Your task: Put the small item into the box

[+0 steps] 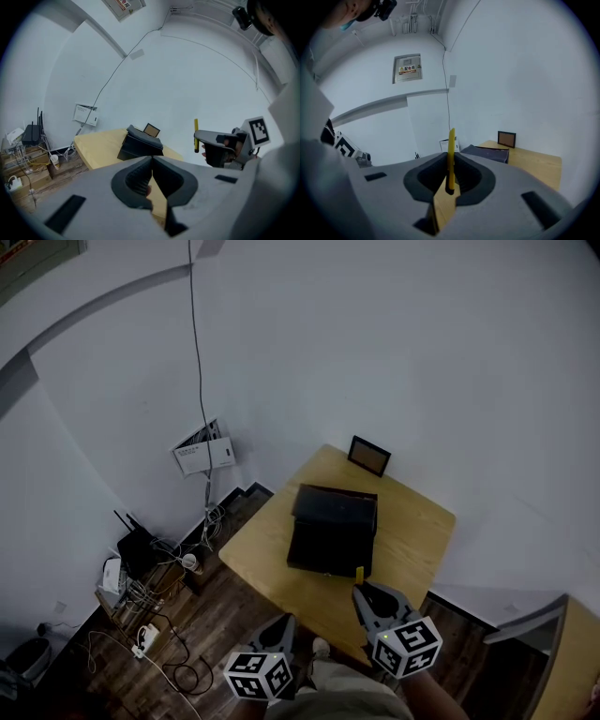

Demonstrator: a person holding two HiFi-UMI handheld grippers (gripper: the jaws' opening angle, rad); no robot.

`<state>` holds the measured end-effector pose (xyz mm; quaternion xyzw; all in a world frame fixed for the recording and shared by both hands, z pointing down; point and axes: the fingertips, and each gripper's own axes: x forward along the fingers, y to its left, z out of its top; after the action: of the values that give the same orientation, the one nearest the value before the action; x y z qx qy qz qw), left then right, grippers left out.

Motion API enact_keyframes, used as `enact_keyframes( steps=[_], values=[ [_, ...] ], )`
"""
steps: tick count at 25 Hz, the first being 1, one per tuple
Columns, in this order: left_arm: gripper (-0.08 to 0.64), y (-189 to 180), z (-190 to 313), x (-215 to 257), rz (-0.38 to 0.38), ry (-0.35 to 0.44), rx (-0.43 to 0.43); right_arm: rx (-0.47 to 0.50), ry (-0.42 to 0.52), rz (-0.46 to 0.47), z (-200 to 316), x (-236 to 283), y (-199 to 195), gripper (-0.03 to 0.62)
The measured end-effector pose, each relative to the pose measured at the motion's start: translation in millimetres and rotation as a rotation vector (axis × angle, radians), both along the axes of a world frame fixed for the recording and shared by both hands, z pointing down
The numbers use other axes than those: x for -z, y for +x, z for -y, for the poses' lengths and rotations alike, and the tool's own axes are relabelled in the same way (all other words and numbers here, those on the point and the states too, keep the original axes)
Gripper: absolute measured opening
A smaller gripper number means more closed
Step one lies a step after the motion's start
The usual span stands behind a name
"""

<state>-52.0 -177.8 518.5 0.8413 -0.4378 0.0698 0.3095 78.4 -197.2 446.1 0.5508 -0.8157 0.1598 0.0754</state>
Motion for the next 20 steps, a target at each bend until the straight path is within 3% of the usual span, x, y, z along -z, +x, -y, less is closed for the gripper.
enact_keyframes(
  steps=[11, 20],
  values=[
    [0.003, 24, 58, -9, 0.020, -0.046, 0.024, 0.083, -0.076, -0.066, 87, -28, 16, 0.037],
    [0.003, 35, 84, -30, 0.025, -0.091, 0.041, 0.143, -0.188, -0.142, 135, -86, 21, 0.037]
  ],
)
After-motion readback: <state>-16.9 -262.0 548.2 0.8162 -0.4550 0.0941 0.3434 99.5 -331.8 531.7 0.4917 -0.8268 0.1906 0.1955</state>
